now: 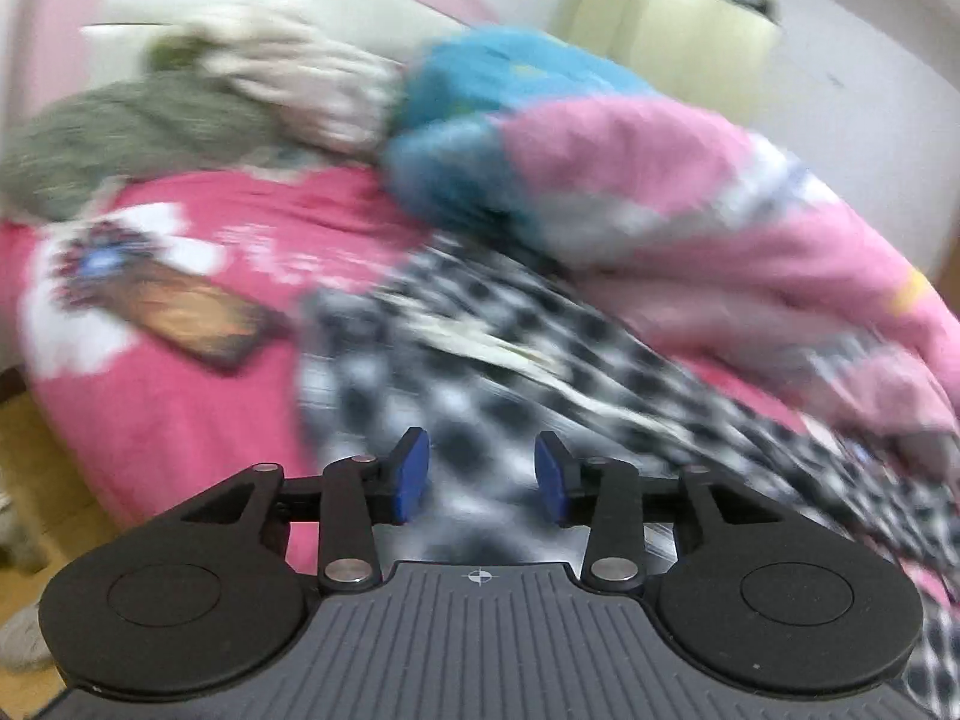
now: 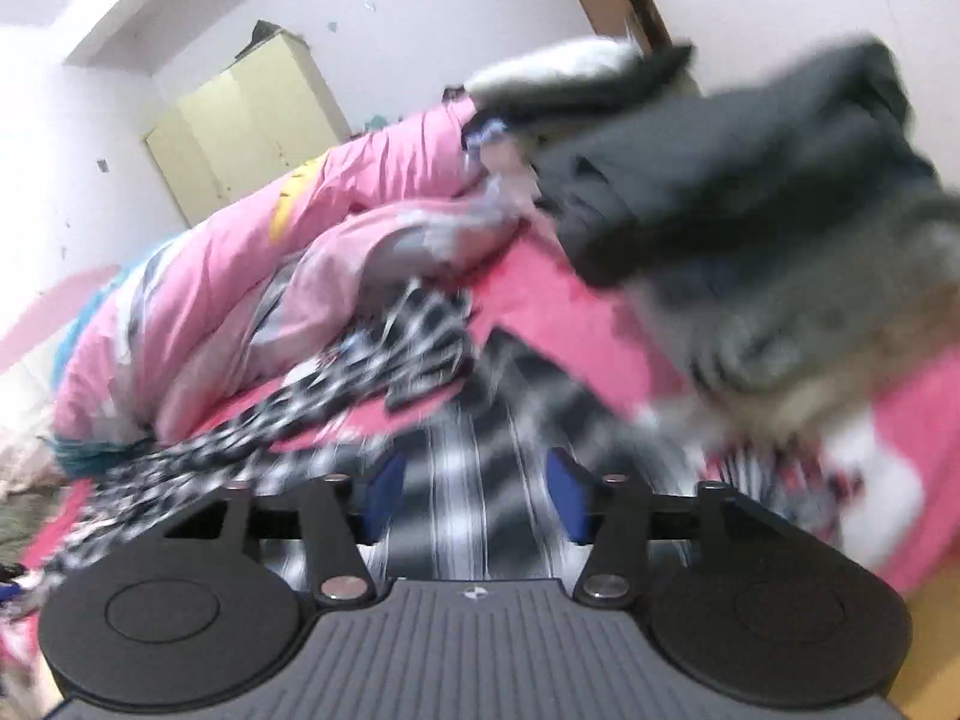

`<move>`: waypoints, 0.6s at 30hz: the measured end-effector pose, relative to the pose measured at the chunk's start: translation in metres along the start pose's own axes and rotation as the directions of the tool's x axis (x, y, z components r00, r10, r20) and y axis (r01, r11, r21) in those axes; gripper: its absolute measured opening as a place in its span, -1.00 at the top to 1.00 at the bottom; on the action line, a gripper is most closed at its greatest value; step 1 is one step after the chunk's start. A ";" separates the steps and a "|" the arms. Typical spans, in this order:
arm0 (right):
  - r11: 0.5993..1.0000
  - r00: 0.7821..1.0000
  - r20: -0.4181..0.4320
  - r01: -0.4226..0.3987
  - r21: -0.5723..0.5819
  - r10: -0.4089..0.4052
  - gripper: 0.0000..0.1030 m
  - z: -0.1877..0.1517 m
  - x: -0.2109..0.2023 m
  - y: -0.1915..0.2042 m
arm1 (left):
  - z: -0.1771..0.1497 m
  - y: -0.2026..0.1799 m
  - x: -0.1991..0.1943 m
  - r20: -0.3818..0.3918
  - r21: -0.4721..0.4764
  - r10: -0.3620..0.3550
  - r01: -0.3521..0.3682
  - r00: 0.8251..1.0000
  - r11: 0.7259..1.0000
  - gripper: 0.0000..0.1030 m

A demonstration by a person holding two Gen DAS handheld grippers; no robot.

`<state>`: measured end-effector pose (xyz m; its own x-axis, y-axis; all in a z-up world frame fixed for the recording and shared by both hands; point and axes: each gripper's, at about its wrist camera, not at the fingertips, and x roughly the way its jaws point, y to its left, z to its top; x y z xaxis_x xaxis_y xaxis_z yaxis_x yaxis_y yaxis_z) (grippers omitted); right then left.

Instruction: Fold clothes

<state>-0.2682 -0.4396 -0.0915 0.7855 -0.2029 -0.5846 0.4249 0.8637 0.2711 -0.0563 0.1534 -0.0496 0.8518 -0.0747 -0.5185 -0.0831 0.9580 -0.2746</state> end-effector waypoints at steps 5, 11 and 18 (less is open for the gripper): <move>0.979 0.990 0.063 0.135 -0.153 -0.127 -0.16 0.027 0.041 0.029 | -0.014 -0.039 0.052 -0.129 0.122 -0.049 0.065 0.990 0.990 0.24; 0.977 0.990 -0.044 0.128 -0.170 -0.138 0.98 0.036 0.094 0.021 | -0.022 -0.051 0.081 -0.251 0.169 -0.056 0.100 0.966 0.981 0.25; 0.823 0.983 0.141 0.175 -0.540 -0.117 0.94 -0.016 0.060 0.108 | -0.024 -0.047 0.081 -0.251 0.172 -0.038 0.083 0.967 0.982 0.25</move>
<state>-0.1821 -0.3510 -0.1094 0.7859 -0.3654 -0.4988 0.2442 0.9245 -0.2926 0.0041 0.0961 -0.0985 0.6972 -0.1778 -0.6945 0.0778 0.9818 -0.1732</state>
